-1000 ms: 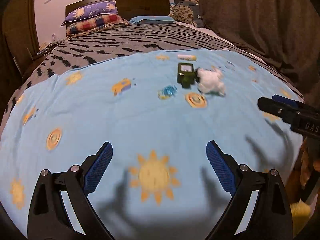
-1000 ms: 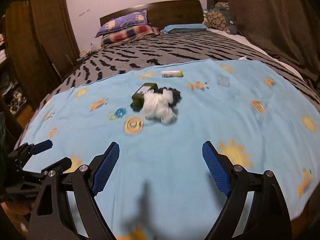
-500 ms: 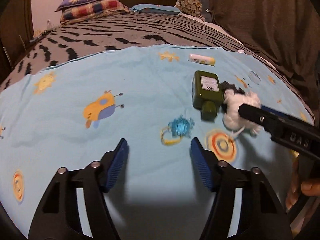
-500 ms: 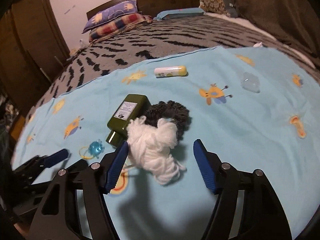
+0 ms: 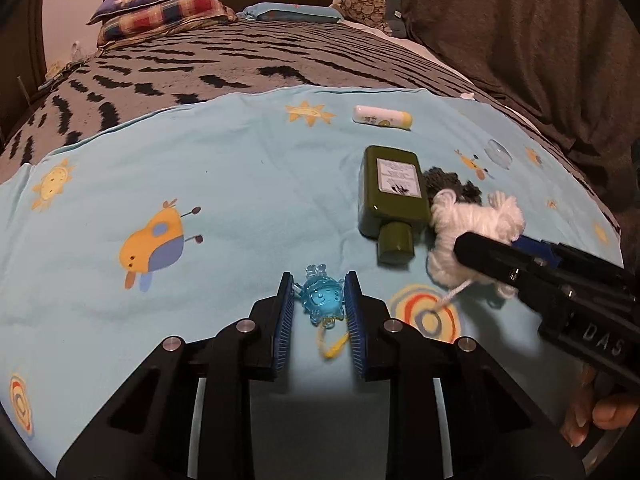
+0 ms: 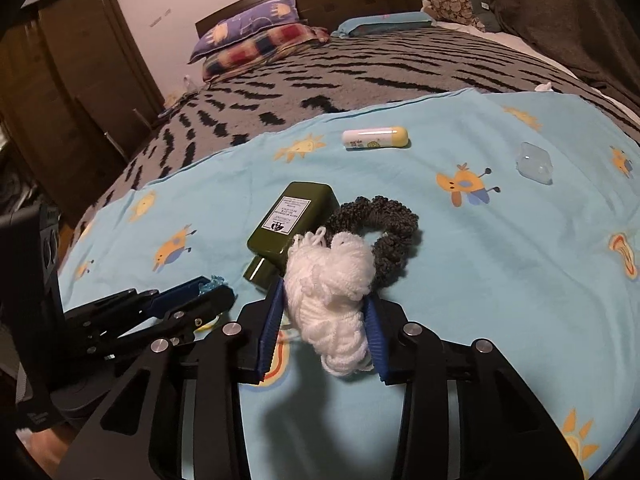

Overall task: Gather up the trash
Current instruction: 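Grasp the blue crab toy with the left tool while the right tool grasps the white yarn, then lift the crab toy and yarn and carry them over the bin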

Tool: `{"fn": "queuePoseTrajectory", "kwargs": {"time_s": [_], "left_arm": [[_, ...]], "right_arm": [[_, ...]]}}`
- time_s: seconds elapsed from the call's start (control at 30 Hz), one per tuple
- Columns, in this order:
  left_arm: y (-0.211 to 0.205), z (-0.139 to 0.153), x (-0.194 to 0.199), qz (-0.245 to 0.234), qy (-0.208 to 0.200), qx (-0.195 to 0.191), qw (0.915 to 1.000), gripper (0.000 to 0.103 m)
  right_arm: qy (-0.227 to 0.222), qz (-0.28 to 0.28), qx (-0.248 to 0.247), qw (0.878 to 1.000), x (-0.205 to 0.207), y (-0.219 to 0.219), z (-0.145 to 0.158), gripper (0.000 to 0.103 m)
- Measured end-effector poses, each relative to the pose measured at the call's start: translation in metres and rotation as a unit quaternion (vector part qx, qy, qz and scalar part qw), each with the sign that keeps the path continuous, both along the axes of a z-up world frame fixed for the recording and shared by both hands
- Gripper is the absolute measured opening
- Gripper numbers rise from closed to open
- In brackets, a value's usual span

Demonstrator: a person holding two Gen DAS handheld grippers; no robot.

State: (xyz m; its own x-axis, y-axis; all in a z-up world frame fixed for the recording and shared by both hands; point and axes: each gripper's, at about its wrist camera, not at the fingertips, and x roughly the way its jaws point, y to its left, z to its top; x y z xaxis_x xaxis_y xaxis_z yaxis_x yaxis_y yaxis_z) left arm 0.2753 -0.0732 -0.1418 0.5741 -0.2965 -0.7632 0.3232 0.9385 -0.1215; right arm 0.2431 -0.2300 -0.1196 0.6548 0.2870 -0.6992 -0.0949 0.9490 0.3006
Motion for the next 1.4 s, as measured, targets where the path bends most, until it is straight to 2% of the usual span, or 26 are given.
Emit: {"fn": "queuePoseTrajectory", "kwargs": {"time_s": [0.2,0.43,0.67,1.0,1.2,1.4], "left_arm": [[0.007,0.021,-0.043,-0.009,-0.020,0.010,0.9997,0.024],[0.021,0.060,-0.136,-0.019,-0.061,0.009,0.9979,0.024],[0.037,0.070,-0.226,-0.026,-0.078,0.000,0.9966,0.024],[0.052,0.036,-0.322,-0.034,-0.063,-0.006,0.9974,0.024],[0.047,-0.012,-0.361,-0.044,-0.032,0.011,0.9985,0.024],[0.045,-0.073,-0.377,-0.034,0.027,0.007,0.9990,0.024]], "right_arm": [[-0.025,0.002,-0.022,0.999,-0.044,-0.002,0.026,0.039],[-0.062,0.006,-0.052,0.997,-0.123,0.001,0.058,0.039],[-0.075,0.018,-0.051,0.996,-0.212,0.006,0.063,0.039],[-0.047,0.037,-0.025,0.998,-0.302,0.012,0.026,0.039],[0.008,0.042,-0.021,0.999,-0.333,0.019,-0.025,0.039],[0.058,0.042,-0.030,0.997,-0.347,0.030,-0.086,0.039]]}}
